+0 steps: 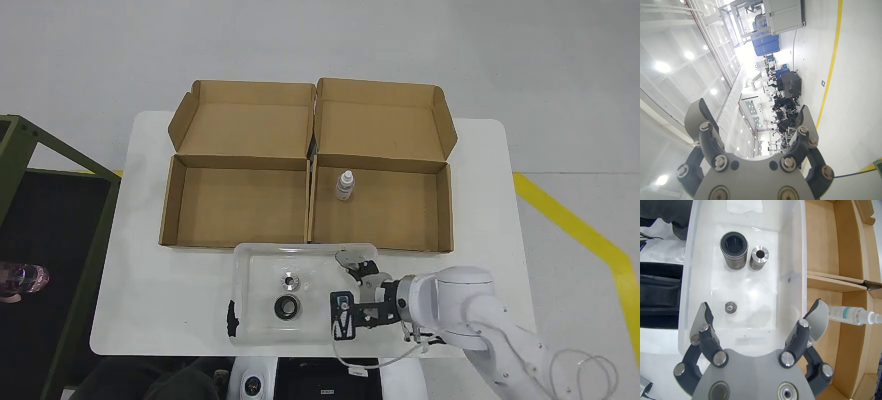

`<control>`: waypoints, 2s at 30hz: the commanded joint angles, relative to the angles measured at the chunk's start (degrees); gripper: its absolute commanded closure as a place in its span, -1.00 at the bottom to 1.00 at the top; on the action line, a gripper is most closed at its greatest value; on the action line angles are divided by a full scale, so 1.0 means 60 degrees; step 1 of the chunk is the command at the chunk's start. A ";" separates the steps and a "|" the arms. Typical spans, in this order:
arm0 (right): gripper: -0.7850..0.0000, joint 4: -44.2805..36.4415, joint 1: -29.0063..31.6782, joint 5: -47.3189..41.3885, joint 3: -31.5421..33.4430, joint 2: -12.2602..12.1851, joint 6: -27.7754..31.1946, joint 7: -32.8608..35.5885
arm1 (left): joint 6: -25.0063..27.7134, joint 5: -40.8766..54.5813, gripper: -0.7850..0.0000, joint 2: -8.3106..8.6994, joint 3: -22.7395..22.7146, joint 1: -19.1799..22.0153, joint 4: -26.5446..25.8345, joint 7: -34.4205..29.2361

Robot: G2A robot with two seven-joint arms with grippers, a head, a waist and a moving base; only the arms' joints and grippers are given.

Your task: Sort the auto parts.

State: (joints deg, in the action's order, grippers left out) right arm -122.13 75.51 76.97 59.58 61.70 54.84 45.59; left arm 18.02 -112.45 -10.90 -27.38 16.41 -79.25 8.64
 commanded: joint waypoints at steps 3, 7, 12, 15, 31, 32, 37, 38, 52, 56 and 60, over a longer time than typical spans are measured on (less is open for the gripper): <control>-1.00 0.0020 -0.0123 0.0261 -0.0427 0.0011 -0.0045 0.0313 | 0.0000 0.0000 -1.00 0.0000 0.0000 0.0000 0.0000 0.0000; -1.00 0.0120 -0.0269 0.0400 -0.0775 0.0031 -0.0142 0.0544 | 0.0000 0.0000 -1.00 0.0000 0.0000 0.0000 0.0000 0.0000; -1.00 0.0250 -0.0441 0.0666 -0.1098 0.0051 -0.0369 0.0958 | 0.0000 0.0000 -1.00 0.0000 0.0000 0.0000 0.0000 0.0000; -1.00 0.0306 -0.0548 0.0812 -0.1290 0.0044 -0.0446 0.1088 | 0.0000 0.0000 -1.00 0.0000 0.0000 0.0000 0.0000 0.0000; -0.40 0.1126 -0.1367 0.0863 -0.2625 -0.0142 -0.0808 0.1451 | 0.0000 0.0000 -1.00 0.0000 0.0000 0.0000 0.0000 0.0000; -0.34 0.1139 -0.1414 0.0829 -0.2692 -0.0161 -0.0843 0.1485 | 0.0000 0.0000 -1.00 0.0000 0.0000 0.0000 0.0000 0.0000; 0.09 0.1181 -0.1670 0.0692 -0.3059 -0.0280 -0.0988 0.1631 | 0.0000 0.0000 -1.00 0.0000 0.0000 0.0000 0.0000 0.0000; 0.14 0.1186 -0.1721 0.0659 -0.3134 -0.0308 -0.1013 0.1655 | 0.0000 0.0000 -1.00 0.0000 0.0000 0.0000 0.0000 0.0000; 1.00 0.0750 -0.2395 -0.0239 -0.3541 -0.0578 -0.1095 0.1678 | 0.0000 0.0000 -1.00 0.0000 0.0000 0.0000 0.0000 0.0000; 1.00 0.0390 -0.2444 0.0308 -0.3456 -0.0588 -0.1159 0.1315 | 0.0000 0.0000 -1.00 0.0000 0.0000 0.0000 0.0000 0.0000; 1.00 0.0080 -0.2346 0.0943 -0.3344 -0.0615 -0.1338 0.0618 | 0.0000 0.0000 -1.00 0.0000 0.0000 0.0000 0.0000 0.0000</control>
State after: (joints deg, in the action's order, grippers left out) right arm -121.15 61.25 81.58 39.24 58.06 47.23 50.58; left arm 18.02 -112.45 -10.90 -27.38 16.41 -79.25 8.64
